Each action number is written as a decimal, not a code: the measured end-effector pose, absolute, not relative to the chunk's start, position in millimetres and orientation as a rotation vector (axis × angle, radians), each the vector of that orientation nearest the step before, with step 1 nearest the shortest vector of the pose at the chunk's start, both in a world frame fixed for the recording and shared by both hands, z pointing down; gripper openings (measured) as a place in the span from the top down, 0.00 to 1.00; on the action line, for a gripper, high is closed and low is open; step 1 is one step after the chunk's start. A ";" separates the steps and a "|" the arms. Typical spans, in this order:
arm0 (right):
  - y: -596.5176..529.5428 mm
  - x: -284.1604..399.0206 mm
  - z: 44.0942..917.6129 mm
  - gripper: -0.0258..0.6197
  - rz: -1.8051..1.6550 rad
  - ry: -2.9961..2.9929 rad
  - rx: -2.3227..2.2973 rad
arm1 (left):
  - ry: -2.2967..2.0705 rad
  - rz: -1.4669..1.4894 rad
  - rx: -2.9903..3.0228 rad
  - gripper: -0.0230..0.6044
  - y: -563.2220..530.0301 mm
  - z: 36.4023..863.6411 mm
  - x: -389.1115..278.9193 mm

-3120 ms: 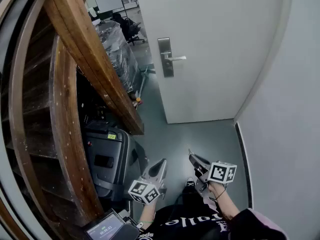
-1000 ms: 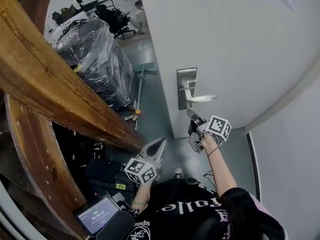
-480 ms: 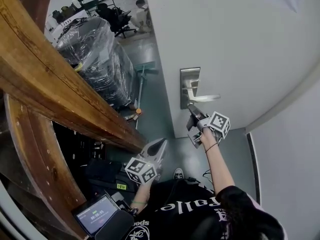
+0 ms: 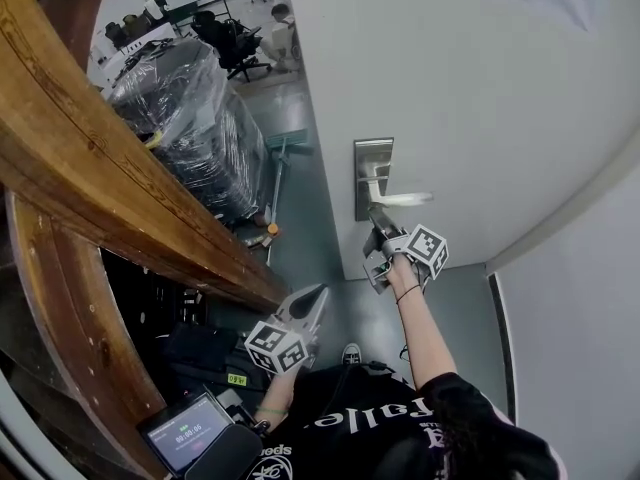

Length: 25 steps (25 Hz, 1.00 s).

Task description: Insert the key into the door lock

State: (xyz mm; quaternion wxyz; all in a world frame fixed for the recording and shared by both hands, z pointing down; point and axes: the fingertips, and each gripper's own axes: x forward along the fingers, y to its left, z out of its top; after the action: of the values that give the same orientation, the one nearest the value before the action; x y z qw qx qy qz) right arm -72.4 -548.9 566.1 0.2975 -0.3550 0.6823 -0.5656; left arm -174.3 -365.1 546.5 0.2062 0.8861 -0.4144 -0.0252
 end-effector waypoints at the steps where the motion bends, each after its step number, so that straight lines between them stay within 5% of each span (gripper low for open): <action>1: -551.3 -72.6 566.5 0.90 -1.502 1.806 -0.946 | -1.152 -0.070 2.467 0.96 -364.6 547.2 -173.0; 13: -539.6 -62.9 563.3 0.90 -1.415 2.030 -1.095 | -1.163 -0.086 2.454 0.96 -354.1 545.8 -159.0; 25: -370.2 -13.0 571.2 0.90 -1.323 2.457 -1.181 | -1.188 -0.113 2.444 0.96 -309.3 534.9 -104.7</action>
State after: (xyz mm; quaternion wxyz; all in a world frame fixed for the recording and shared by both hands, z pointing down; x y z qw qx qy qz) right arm -13.0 -370.2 571.2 0.0556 -0.3891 0.8097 -0.4358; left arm -104.7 -309.3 534.9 0.2094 0.8787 -0.4271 -0.0407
